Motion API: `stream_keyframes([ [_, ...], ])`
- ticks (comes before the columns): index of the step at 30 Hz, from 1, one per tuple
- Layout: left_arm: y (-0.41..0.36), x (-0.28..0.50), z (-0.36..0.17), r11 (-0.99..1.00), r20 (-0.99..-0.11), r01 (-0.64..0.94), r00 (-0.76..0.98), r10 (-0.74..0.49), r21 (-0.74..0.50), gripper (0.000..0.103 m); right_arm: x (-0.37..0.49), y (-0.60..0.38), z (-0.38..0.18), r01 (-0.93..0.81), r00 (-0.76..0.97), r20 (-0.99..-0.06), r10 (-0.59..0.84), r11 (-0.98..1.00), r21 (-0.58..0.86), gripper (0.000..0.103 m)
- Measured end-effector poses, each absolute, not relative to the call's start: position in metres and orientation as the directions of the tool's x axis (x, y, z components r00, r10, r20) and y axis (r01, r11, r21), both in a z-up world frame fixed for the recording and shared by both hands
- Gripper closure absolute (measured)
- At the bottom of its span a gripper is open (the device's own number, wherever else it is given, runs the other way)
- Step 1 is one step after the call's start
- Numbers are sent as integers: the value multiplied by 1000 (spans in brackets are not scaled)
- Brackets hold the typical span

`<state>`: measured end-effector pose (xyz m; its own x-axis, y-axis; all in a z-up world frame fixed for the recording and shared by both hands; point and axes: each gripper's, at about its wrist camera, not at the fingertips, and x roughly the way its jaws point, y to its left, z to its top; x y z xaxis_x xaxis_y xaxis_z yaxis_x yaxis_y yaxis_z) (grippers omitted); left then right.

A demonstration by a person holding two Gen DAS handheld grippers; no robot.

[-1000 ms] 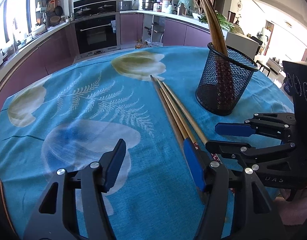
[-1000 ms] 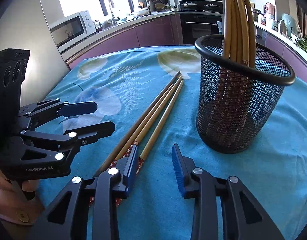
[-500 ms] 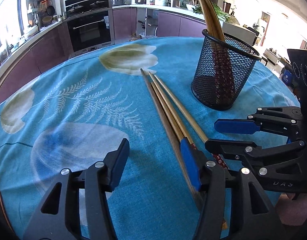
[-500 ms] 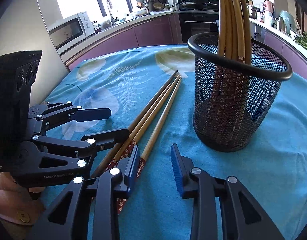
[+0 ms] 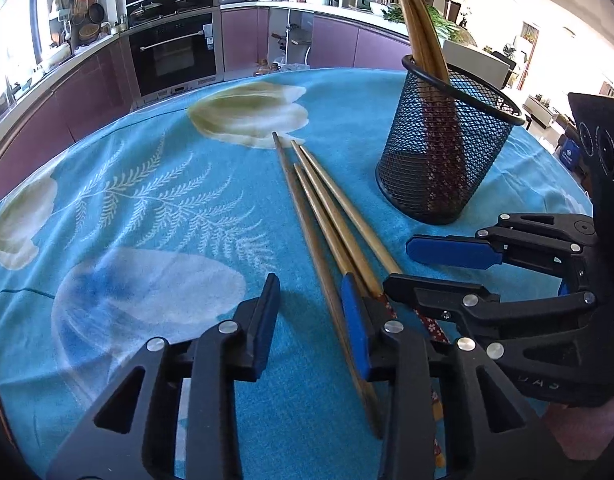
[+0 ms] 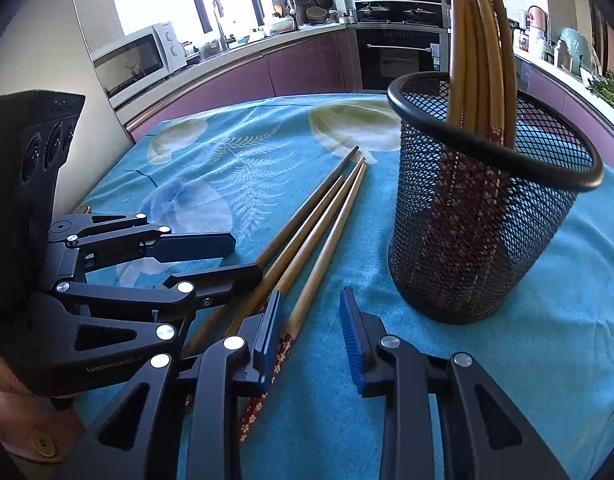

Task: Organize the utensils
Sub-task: 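Withdraw both open tools from the cup toward the chopstick pile, then grasp a chopstick with the left tool while the right tool grasps another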

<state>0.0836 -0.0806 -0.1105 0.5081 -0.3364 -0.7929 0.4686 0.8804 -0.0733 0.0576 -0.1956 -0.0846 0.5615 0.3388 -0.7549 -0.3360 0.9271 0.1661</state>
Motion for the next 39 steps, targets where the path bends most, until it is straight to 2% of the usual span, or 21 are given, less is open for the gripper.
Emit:
stream_keyframes([
  [4, -81, 92, -111, 886, -795, 458, 510, -327, -72, 79, 62, -195, -85, -331, 564, -753, 339, 928, 170, 78],
  [8, -78, 95, -111, 895, -796, 433, 503, -336, -104, 94, 64, -198, -85, -322, 563, -750, 347, 928, 187, 87],
  [9, -76, 96, -112, 896, -796, 428, 500, -341, -115, 94, 64, -199, -86, -324, 558, -749, 358, 925, 200, 92],
  [17, -61, 81, -105, 906, -773, 392, 521, -362, -160, 95, 59, -214, -83, -293, 566, -719, 403, 914, 282, 97],
  [27, -59, 44, -112, 880, -790, 444, 472, -392, -172, 95, 47, -208, -81, -341, 534, -740, 409, 905, 254, 97],
  [34, -65, 57, -108, 876, -790, 468, 491, -368, -117, 83, 56, -202, -86, -333, 540, -756, 370, 919, 212, 91],
  [39, -77, 79, -114, 872, -805, 477, 471, -360, -111, 83, 66, -200, -86, -327, 551, -756, 353, 925, 194, 91],
])
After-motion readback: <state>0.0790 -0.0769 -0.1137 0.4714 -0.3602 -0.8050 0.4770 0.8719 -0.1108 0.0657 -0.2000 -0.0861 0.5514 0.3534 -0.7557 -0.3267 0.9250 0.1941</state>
